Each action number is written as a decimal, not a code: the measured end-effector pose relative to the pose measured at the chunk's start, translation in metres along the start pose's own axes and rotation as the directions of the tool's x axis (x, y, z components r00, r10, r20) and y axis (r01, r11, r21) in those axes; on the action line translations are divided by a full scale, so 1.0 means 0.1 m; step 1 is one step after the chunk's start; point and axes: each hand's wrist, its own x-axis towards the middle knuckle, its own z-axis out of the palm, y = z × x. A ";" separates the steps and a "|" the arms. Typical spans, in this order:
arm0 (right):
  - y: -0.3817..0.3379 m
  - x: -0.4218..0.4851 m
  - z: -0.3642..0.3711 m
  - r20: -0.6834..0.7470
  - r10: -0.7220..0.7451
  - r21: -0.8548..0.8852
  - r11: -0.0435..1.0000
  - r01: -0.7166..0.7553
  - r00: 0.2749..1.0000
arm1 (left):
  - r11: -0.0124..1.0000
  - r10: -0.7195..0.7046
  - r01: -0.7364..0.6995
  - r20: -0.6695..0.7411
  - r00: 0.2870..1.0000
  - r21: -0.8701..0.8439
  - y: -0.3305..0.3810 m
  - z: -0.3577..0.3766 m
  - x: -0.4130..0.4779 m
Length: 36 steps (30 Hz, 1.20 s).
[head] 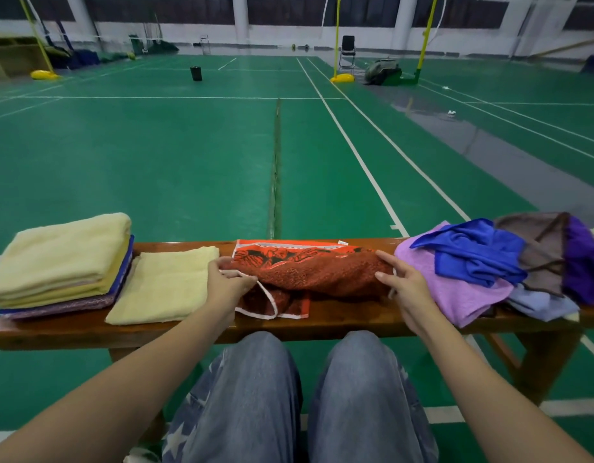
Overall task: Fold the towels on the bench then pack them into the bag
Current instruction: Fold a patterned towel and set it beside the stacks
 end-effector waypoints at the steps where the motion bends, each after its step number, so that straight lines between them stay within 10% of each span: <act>1: -0.02 0.01 0.00 0.012 -0.003 -0.002 1.000 0.003 1.000 | 0.999 -0.034 0.034 0.021 0.999 0.032 0.00 0.03 0.00; 14: -0.01 0.08 0.04 0.016 0.018 0.053 0.998 -0.019 1.000 | 0.979 -0.185 0.155 0.249 0.951 0.135 -0.43 0.19 -0.22; 36: -1.13 0.39 -0.05 -0.058 -0.226 0.236 0.943 0.234 0.972 | 0.964 0.259 -0.266 0.174 0.950 0.017 1.59 -0.26 0.20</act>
